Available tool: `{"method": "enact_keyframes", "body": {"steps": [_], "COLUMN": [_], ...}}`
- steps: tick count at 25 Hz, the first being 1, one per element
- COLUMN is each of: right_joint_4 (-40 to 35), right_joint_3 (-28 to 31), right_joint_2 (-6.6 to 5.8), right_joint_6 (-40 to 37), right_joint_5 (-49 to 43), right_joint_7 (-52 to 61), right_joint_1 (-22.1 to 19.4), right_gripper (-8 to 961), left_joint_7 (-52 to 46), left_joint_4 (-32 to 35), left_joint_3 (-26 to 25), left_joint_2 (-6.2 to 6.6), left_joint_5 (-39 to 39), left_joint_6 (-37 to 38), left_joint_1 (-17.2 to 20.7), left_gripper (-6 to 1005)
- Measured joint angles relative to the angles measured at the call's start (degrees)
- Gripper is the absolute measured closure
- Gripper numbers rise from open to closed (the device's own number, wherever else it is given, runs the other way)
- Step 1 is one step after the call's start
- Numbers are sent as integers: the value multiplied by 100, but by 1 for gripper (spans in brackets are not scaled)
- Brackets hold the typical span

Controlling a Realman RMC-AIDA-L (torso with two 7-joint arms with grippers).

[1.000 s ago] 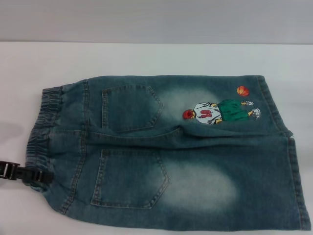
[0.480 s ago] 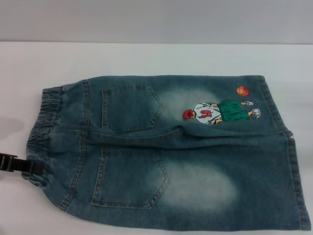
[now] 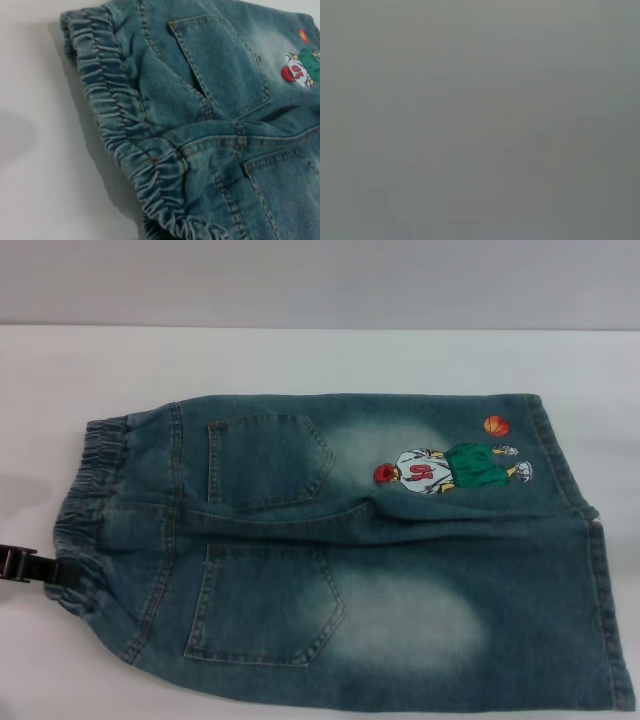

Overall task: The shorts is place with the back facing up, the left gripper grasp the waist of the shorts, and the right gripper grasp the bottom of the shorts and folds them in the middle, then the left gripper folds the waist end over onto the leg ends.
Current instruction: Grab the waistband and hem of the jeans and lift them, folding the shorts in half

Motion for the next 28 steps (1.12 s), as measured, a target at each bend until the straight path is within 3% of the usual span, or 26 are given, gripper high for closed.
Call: {"method": "enact_keyframes", "body": {"steps": [5,10,15,20,24,28], "right_joint_4": [-656,-1914,-3011,-3379,-3496,-3523], "right_joint_3": [-177,-438,-457,-426,-702,-1316], "right_joint_2": [-133,-283,-657,-1048,-1114,-1094], "right_joint_6": [2,-849,-2561,-4376,-5225,-5313], "right_joint_5": [-1296,-3195,-5058,-7106,-8445,-9490], "right_joint_7": [1873,4092,5775,6462,6424,6376], "right_joint_1": [-45,-44,317,1008,1355,1435], "right_gripper": [311,311,311,311,311,312], "left_joint_7": [-11,4,21,27,28,30], "left_joint_4": [31,130,213,233,233,238], "left_joint_3": [-14,-43,-93,-93,-93,-92], "left_joint_2": [-19,-86,-137,-143,-144,-175], "left_joint_5": [-28,-45,-64,-70,-71,-71], "left_joint_6": [-123,-160,-137,-114,-102,-95], "left_joint_1": [-14,-46,-74,-103,-113,-116], "left_gripper": [953,952,951,951,950,949]}}
